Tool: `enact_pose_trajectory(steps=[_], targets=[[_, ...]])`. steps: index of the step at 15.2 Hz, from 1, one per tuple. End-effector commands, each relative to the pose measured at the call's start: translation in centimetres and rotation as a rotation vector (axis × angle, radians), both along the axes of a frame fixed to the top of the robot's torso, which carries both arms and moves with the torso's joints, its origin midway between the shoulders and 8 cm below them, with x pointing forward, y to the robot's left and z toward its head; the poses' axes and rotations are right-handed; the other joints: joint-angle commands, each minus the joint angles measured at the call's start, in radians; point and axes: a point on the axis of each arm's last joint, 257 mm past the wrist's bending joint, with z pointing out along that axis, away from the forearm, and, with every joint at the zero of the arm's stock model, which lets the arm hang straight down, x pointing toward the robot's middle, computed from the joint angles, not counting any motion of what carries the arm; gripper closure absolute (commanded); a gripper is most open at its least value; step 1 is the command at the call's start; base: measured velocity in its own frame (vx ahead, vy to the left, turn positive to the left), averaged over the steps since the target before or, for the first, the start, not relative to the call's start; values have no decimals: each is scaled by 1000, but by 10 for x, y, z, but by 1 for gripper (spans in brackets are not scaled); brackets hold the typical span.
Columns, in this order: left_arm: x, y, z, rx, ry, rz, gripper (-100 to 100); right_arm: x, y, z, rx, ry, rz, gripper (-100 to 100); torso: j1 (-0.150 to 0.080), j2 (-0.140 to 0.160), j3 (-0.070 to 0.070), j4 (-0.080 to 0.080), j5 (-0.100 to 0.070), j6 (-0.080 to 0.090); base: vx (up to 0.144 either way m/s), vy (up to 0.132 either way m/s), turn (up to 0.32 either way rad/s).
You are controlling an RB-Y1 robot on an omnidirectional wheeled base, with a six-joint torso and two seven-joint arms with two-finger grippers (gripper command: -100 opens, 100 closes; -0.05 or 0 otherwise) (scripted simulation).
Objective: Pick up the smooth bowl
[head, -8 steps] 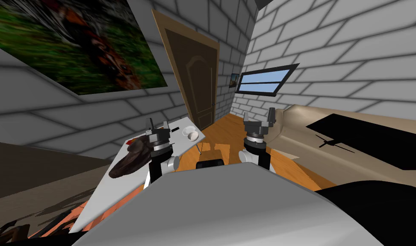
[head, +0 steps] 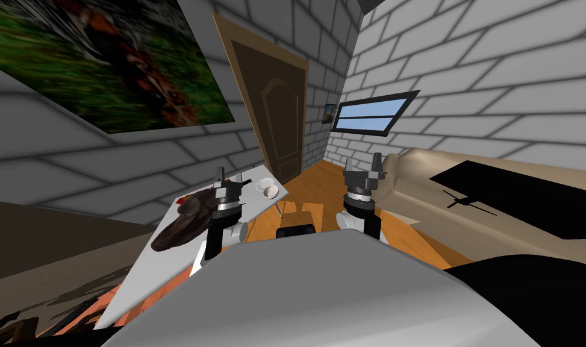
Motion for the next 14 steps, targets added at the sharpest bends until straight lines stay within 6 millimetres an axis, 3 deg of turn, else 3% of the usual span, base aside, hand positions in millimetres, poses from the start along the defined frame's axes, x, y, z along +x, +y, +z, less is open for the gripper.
enact_pose_trajectory(steps=[1, 14], targets=[[9, 2, -13, 13, 61, -15, -100, 0, 0, 0, 0, 0, 0, 0, 0, 0, 0, 0, 0, 0, -8, -36, -5], [43, 23, -77, 4, 331, -31, -100, 0, 0, 0, 0, 0, 0, 0, 0, 0, 0, 0, 0, 0, 0, -33, -6]])
